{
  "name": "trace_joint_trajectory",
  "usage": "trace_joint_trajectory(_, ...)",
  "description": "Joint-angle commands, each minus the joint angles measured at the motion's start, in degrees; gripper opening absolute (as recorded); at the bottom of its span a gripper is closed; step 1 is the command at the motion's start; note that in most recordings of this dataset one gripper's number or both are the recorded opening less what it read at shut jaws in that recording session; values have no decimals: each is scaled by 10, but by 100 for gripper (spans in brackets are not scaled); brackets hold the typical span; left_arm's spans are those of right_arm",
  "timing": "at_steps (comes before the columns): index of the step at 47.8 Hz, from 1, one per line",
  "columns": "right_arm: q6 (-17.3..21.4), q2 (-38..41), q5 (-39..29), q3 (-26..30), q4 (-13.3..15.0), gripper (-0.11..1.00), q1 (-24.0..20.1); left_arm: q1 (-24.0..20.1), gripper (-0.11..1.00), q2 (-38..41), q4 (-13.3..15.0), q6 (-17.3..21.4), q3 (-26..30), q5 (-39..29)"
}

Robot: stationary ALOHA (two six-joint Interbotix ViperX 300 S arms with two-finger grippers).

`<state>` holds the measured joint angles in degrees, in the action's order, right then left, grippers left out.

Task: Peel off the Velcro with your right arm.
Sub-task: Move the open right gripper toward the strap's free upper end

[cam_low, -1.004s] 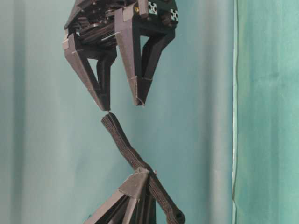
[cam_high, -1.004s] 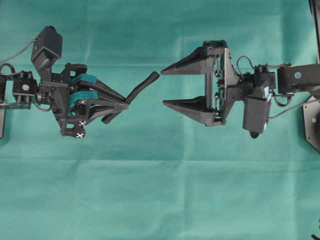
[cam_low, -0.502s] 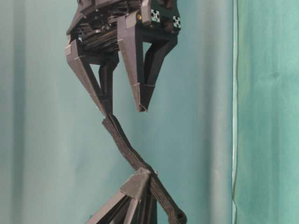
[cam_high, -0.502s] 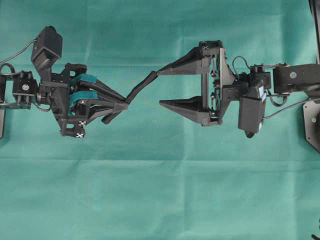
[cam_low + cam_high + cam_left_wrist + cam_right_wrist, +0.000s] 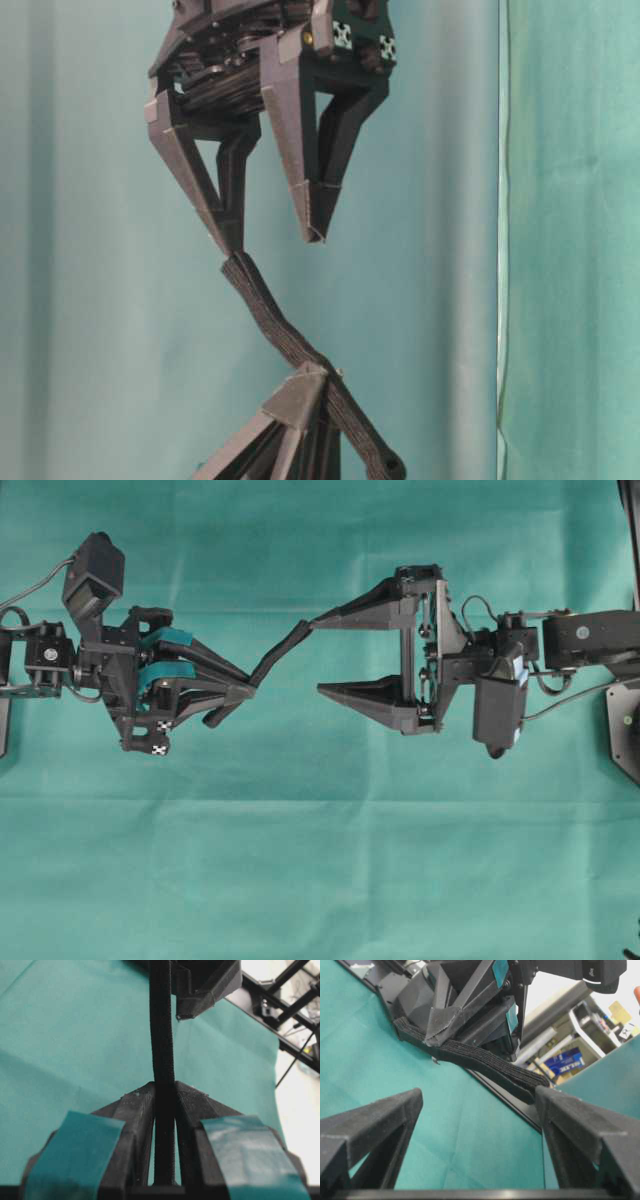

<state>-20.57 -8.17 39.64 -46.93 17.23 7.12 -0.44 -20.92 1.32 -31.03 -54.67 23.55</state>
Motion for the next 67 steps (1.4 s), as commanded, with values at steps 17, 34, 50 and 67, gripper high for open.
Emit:
trace_joint_trajectory(17, 1, -4, 24, 2, 0, 73, -4, -9, 10, -33, 1, 1, -9, 17)
trace_joint_trajectory(34, 1, -4, 26, 3, 0, 73, -4, -9, 10, -28, 0, 0, -11, 23)
trace_joint_trajectory(50, 1, 9, 26, 13, 0, 73, -4, -5, 10, -18, 0, 0, -8, 23)
trace_joint_trajectory(67, 1, 17, 26, 25, 0, 73, -4, -4, 10, -18, 0, 0, -8, 23)
